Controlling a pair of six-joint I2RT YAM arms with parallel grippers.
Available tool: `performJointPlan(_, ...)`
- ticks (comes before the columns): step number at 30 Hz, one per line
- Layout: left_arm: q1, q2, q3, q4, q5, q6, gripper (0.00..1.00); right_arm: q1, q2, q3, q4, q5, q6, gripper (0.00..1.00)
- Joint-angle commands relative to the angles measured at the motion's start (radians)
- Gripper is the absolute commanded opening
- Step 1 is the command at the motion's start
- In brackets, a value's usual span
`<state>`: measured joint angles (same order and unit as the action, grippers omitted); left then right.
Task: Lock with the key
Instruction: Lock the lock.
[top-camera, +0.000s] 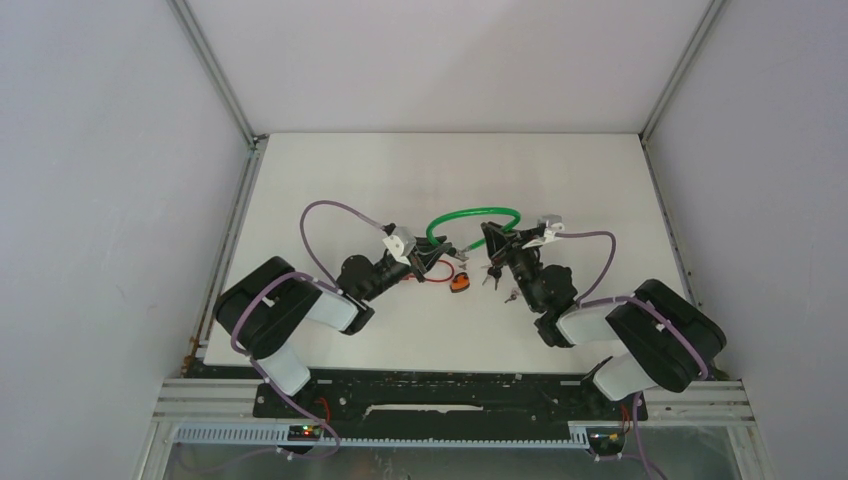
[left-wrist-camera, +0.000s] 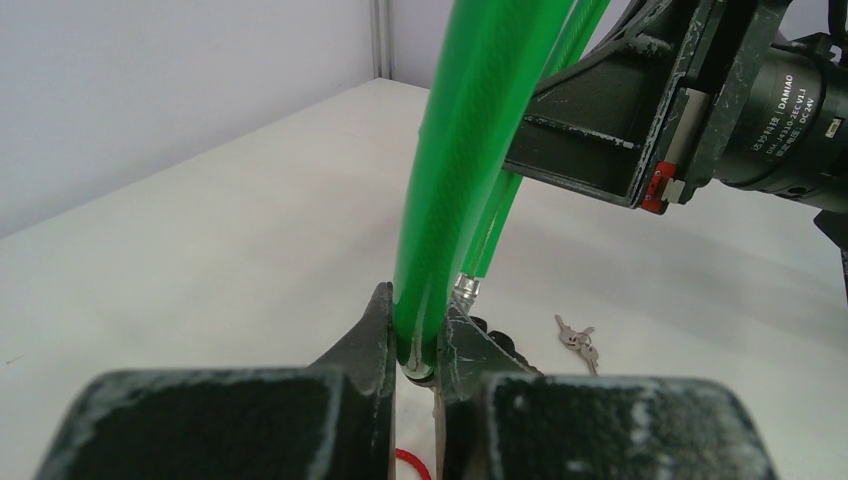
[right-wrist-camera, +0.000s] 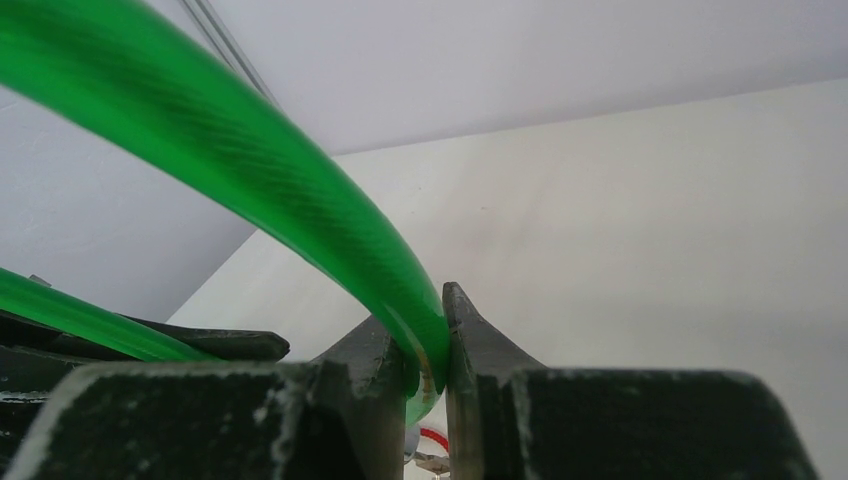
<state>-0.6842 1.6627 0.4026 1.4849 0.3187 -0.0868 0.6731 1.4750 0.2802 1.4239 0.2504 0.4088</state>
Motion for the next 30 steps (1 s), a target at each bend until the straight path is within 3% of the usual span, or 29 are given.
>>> performJointPlan(1, -0.008, 0.006, 0.039, 0.031, 0.037, 0.017, 0.00, 0.022, 0.014, 0.024, 0.078, -0.039, -0.011, 0.00)
performJointPlan(12, -0.008, 0.010, 0.032, 0.044, 0.027, 0.014, 0.00, 0.035, 0.042, 0.036, 0.078, -0.027, -0.012, 0.00)
performJointPlan(15, -0.005, 0.017, 0.011, 0.104, -0.010, -0.004, 0.00, 0.046, 0.056, 0.040, 0.078, 0.001, -0.029, 0.00)
performJointPlan(30, -0.002, -0.059, -0.022, 0.107, -0.169, -0.067, 0.00, 0.101, 0.105, 0.065, 0.089, -0.018, -0.125, 0.00)
